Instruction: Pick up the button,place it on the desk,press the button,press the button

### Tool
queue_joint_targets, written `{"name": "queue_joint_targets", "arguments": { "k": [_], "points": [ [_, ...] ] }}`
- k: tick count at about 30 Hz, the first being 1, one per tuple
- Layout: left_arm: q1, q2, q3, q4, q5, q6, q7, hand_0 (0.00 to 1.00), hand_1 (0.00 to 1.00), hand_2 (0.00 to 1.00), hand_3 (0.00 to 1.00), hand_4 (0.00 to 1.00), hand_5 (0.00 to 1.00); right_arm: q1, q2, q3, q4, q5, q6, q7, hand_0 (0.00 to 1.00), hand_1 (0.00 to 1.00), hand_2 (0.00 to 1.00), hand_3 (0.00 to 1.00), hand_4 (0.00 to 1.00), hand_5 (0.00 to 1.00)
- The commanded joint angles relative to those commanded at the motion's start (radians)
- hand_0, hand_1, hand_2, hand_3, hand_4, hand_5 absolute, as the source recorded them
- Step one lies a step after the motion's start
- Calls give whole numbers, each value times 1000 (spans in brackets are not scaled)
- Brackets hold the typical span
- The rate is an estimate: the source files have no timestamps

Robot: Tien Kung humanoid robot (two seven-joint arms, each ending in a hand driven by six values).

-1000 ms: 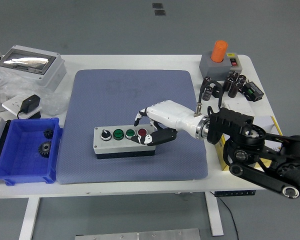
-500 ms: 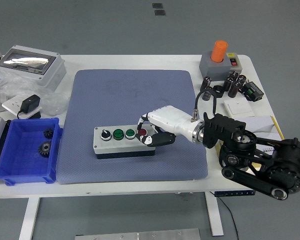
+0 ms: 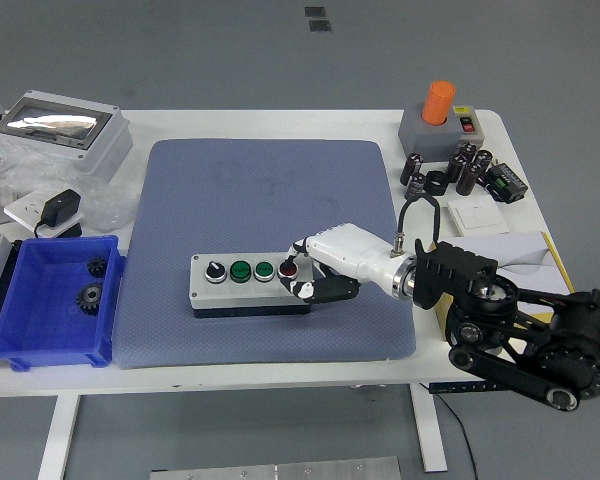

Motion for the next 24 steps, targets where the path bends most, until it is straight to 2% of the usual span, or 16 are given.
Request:
{"name": "queue_joint_targets", "arguments": {
  "k": [5,9,15,16,19,21,22,24],
  "points": [
    [2,-1,0,0,0,5,-3,675,656,588,742,909,725,-31,-22,113,45,126,-3,68,29,31,134,698,541,831],
    [3,-2,2,0,1,4,1,675,656,588,742,909,725,-94,-9,211,32,241,-70,135,29,31,134,698,541,831],
    [5,-5,1,2,9,4,2,674,655,589,740,910,733,-222,79,352,-3,390,-187,248,32,32,139,689,545,807],
    [6,-5,0,3,11,3,1,674,654,590,739,908,738,-245,94,375,-4,413,-207,269,159,174,278,670,723,673],
    [5,-3,-7,4,23,2,-3,674,654,590,739,908,738,-316,142,448,-1,480,-262,334,159,174,278,670,723,673],
    [5,-1,-13,7,31,1,-10,674,654,590,739,908,738,-359,159,491,2,519,-284,371,159,174,278,670,723,673],
    [5,0,-16,9,34,0,-14,674,655,595,739,907,739,-385,165,517,2,542,-291,392,588,638,660,755,877,792],
    [6,1,-20,12,39,0,-20,674,655,595,739,907,739,-428,170,559,1,581,-295,426,588,638,660,755,877,792]
  ]
}}
